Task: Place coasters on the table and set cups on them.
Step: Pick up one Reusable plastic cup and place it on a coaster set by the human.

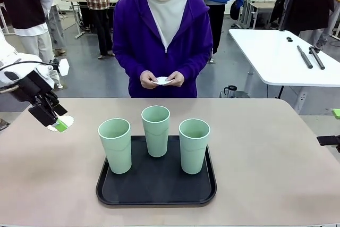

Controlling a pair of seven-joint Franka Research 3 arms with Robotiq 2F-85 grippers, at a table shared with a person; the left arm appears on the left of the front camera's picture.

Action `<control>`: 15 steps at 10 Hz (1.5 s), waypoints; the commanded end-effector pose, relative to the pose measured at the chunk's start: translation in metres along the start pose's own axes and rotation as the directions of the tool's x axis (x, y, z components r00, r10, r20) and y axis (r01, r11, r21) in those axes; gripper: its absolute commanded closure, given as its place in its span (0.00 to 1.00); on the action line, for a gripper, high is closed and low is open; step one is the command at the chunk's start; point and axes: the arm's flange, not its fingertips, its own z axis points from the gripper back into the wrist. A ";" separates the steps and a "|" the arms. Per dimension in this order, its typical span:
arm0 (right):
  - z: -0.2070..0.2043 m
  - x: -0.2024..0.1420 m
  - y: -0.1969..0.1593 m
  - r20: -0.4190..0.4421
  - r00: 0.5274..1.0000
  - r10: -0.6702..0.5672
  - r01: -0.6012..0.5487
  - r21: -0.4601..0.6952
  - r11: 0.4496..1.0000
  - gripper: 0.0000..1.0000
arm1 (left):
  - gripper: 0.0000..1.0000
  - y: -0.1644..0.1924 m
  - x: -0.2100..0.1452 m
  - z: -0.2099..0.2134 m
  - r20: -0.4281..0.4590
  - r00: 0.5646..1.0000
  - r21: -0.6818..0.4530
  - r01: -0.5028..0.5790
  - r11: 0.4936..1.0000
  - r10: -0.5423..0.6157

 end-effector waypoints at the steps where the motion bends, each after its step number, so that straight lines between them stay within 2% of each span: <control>1: 0.000 0.001 0.001 0.005 1.000 -0.001 0.001 0.011 1.000 0.00 | 0.00 -0.002 -0.005 0.016 0.037 0.999 -0.006 -0.016 1.000 0.016; 7: 0.000 0.001 0.001 0.005 1.000 -0.001 0.001 0.011 1.000 0.00 | 0.00 0.001 -0.006 0.015 0.044 0.999 0.004 -0.013 1.000 0.013; 8: 0.000 0.001 0.001 0.005 1.000 -0.001 0.001 0.011 1.000 0.00 | 0.00 0.008 -0.019 0.008 0.134 0.990 -0.053 0.057 0.997 -0.050; 10: 0.000 0.001 0.001 0.005 1.000 -0.001 0.001 0.011 1.000 0.00 | 0.00 0.015 -0.038 -0.007 0.323 0.932 -0.099 0.206 0.974 -0.164; 12: 0.000 0.001 0.001 0.005 1.000 -0.001 0.001 0.011 1.000 0.00 | 0.00 0.026 -0.044 -0.030 0.512 0.835 -0.149 0.320 0.936 -0.204; 13: 0.000 0.001 0.001 0.005 1.000 -0.001 0.001 0.011 1.000 0.00 | 0.00 0.031 -0.044 -0.042 0.621 0.760 -0.157 0.361 0.919 -0.193; 14: 0.000 0.001 0.001 0.005 1.000 -0.001 0.001 0.011 1.000 0.00 | 0.00 0.033 -0.045 -0.057 0.684 0.707 -0.147 0.374 0.916 -0.179; 15: 0.000 0.001 0.001 0.005 1.000 -0.001 0.001 0.011 1.000 0.00 | 0.00 0.038 -0.046 -0.073 0.721 0.676 -0.138 0.353 0.926 -0.150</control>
